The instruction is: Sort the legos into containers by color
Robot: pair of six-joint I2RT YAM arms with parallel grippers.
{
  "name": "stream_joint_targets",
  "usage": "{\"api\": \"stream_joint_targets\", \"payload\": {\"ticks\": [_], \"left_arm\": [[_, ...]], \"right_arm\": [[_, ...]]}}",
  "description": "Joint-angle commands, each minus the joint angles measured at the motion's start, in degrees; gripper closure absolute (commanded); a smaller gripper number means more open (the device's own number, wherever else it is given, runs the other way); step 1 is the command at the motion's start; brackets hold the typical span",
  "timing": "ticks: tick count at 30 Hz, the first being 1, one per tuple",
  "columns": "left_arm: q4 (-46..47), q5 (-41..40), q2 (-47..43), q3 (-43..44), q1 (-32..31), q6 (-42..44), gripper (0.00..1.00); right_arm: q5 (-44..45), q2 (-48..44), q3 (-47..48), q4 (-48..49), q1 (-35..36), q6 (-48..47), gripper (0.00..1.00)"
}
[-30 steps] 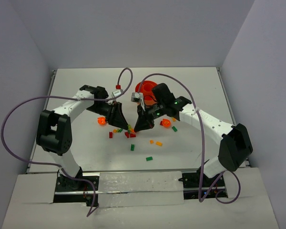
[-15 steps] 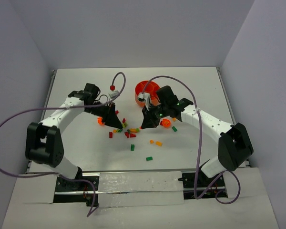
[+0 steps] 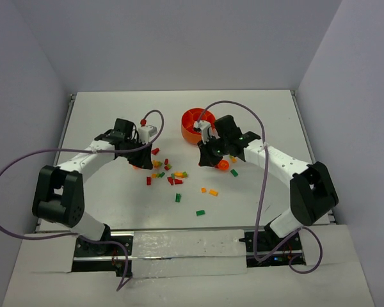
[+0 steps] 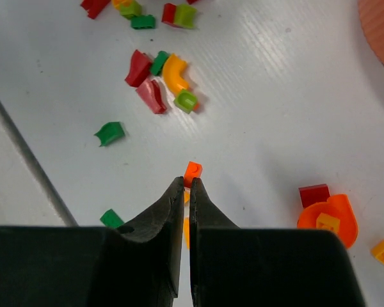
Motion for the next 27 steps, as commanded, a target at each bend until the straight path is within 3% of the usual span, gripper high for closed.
{"api": "stream_joint_targets", "payload": {"ticks": [1,8,13,20,23,27], "left_arm": [[8.1,-9.5,0.7,-1.2,0.1,-2.5,1.00],[9.4,-12.9,4.3,-2.5,0.1,-1.5,1.00],[10.6,-13.5,5.1,-3.6,0.1,-1.0,0.88],[10.7,-11.6,4.8,-4.3,0.1,-0.4,0.57],[10.0,-9.1,4.1,-4.4,0.2,0.2,0.49],[9.1,-4.1,1.3,-4.3,0.5,1.4,0.37]], "right_arm": [[3.3,4.0,1.0,4.2,-0.2,1.8,1.00],[5.1,10.1,2.2,6.2,-0.1,2.1,1.00],[6.2,12.3,2.5,6.3,-0.1,1.6,0.99],[3.6,11.8,2.8,4.5,0.4,-0.6,0.60],[2.5,11.6,4.3,2.2,0.6,-2.8,0.53],[-2.2,9.4,4.9,-0.2,0.6,-9.3,0.52]]}}
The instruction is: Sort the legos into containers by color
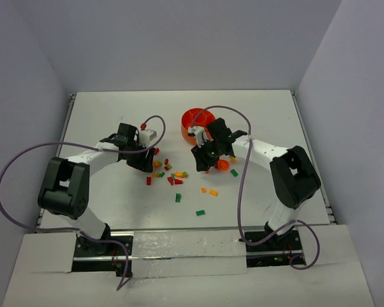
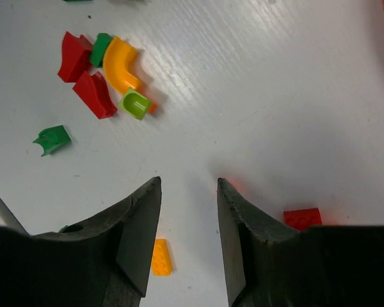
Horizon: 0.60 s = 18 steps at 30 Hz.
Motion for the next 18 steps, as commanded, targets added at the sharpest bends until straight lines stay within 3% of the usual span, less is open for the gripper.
{"api": "stream_joint_targets", "payload": {"ticks": [1,3,10,13,14,17,18], "left_arm": [[0.5,8.1,-5.1,-0.3,0.8,1.9,0.37],[0.7,12.3,-7.1,-0.8,1.8,2.9,0.37],[0.3,26.7,-12.8,-1.9,4.7,4.2,0.31],[0.3,31.0,-15.0,-2.1,7.5,3.0,0.19],[0.6,31.1,-15.1,-2.0,7.9,2.0,0.19],[2.8,29.4,-16.6,-1.8,10.1,-3.6,0.01],[3.1,28.6,-16.9,-1.6,10.4,-4.3,0.01]], "right_arm": [[-7.4,-3.7,2.9,-2.9,0.4,-9.6,0.53],[-14.0,-5.0,3.7,-4.6,0.5,-14.8,0.55],[-21.1,-1.2,10.4,-12.8,1.7,-31.3,0.55],[-23.5,1.3,13.7,-15.8,2.1,-37.9,0.54],[-23.6,2.0,14.5,-16.6,2.1,-38.4,0.53],[-22.7,5.3,17.4,-20.0,3.1,-43.3,0.52],[-22.3,6.0,17.9,-20.6,3.4,-44.4,0.52]]}}
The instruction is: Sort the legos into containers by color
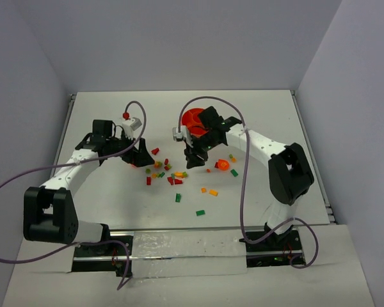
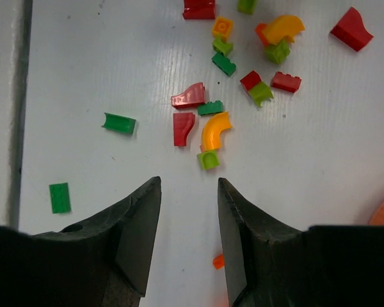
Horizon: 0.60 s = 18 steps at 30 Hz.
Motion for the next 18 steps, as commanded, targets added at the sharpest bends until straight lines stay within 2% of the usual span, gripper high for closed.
{"api": "stream_joint_targets", "payload": {"ticks": [1,5,7,9,13,18], "left_arm": [[2.7,1.7,-3.6,0.6,2.2,-4.8,0.01],[-0.8,-4.1,-5.7,3.3,2.3,0.9,0.01],[-5.3,-5.4,-6.8,5.3,2.3,6.3,0.01],[-7.0,-6.3,-7.9,6.2,2.3,8.2,0.01],[-5.0,-8.3,-11.1,6.2,2.4,4.4,0.01],[-5.1,-11.4,-9.1,8.8,2.4,3.0,0.01]], "right_arm": [[-1.2,4.4,4.0,-6.3,1.6,-10.6,0.52],[1.8,6.6,4.3,-7.0,2.7,-13.0,0.50],[2.5,6.9,4.2,-6.9,2.9,-13.8,0.50],[2.9,7.0,4.1,-6.9,3.0,-13.8,0.49],[4.4,7.3,4.0,-6.3,3.3,-14.8,0.49],[6.0,9.5,6.3,-7.1,3.9,-16.7,0.49]]}}
